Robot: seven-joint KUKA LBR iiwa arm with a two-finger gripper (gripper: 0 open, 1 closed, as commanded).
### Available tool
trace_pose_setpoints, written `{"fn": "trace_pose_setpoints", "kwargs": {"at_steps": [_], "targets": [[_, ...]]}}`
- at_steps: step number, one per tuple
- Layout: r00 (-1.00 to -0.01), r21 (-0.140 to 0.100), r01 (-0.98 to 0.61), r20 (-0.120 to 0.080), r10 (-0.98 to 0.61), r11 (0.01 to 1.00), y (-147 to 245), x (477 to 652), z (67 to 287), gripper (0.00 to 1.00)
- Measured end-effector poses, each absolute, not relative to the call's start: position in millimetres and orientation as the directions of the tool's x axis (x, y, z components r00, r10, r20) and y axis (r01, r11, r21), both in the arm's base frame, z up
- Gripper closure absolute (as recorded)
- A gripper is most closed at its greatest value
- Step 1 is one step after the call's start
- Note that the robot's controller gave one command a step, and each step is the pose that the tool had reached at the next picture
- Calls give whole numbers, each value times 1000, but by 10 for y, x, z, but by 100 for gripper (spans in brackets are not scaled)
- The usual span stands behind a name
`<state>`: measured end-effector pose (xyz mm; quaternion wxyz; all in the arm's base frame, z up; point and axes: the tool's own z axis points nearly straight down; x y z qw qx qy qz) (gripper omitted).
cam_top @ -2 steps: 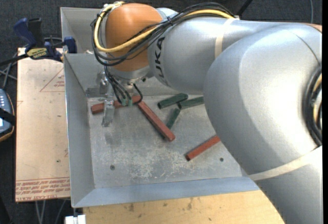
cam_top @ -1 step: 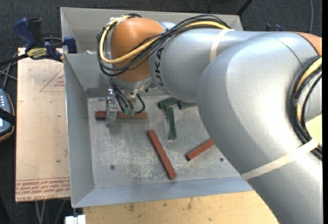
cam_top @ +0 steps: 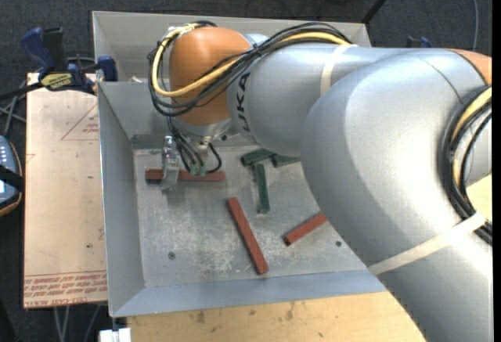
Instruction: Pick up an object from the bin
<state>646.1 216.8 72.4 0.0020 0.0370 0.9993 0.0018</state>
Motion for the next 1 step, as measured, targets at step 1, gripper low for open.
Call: {"fn": "trace_pose_setpoints", "kwargs": {"at_steps": [1], "targets": [[-994,2,113,-3,113,994,1959,6165,2255,100]]}}
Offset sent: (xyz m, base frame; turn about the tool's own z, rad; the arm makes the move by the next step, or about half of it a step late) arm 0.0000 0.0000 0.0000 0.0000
